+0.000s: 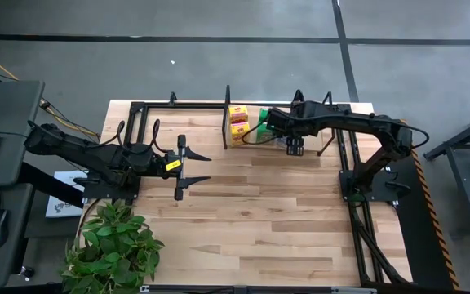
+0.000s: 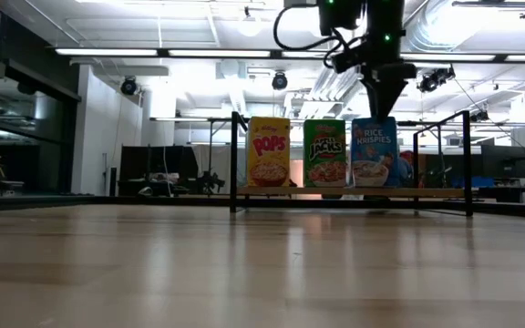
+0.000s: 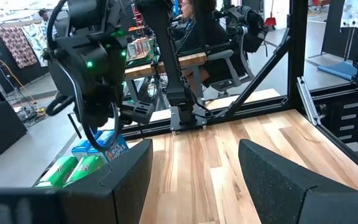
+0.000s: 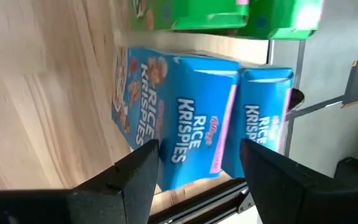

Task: Stack cereal on shelf
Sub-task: Put the blue cereal box on the shelf

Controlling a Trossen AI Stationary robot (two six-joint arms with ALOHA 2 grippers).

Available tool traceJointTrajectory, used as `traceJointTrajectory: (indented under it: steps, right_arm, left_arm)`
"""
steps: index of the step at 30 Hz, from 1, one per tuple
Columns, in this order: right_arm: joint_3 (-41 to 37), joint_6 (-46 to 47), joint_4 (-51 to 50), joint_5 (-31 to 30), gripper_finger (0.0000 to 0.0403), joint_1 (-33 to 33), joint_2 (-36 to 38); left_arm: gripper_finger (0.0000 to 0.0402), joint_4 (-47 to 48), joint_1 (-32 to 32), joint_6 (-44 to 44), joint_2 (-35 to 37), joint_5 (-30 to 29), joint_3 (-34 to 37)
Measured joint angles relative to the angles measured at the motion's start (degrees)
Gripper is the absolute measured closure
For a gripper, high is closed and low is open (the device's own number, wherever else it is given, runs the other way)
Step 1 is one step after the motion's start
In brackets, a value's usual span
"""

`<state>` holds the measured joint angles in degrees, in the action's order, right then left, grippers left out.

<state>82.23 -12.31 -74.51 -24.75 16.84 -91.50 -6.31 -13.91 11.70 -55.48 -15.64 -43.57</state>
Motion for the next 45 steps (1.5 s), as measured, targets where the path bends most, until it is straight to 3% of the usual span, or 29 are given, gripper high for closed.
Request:
traceJointTrajectory:
  steps: [12, 18, 25, 29, 35, 40, 45]
  right_arm:
    - [5.5, 4.2, -2.0, 3.1, 0.0185, 0.0, 0.0]
    - [3.9, 7.8, -3.7, 4.9, 0.0186, -0.7, 2.3]
    - [0.6, 13.6, -1.3, 5.7, 0.0235, -4.8, 10.1]
    - [-7.0, 16.7, 8.4, 6.1, 0.0293, -8.8, 16.5]
    - [-25.6, 18.2, 26.3, 8.6, 0.0392, -14.2, 23.8]
    - [-37.5, 18.9, 38.1, 2.8, 0.0391, -16.5, 25.2]
    - [-43.4, 19.7, 44.2, -4.8, 0.0399, -15.7, 25.2]
  left_arm:
    - [0.0172, 0.3, 0.0, 0.0, 0.0, 0.0, 0.0]
    - [0.0172, 0.4, 0.0, -0.9, 0.0, 0.0, 0.0]
    - [0.0172, 0.4, 0.0, -0.9, 0.0, 0.0, 0.0]
    - [0.0172, 0.2, 0.0, -1.0, 0.0, 0.0, 0.0]
    - [0.0172, -0.1, 0.0, -1.0, 0.0, 0.0, 0.0]
    - [0.0172, -1.2, 0.0, -0.5, 0.0, 0.0, 0.0]
    - [0.0172, -1.3, 0.0, 0.5, 0.0, 0.0, 0.0]
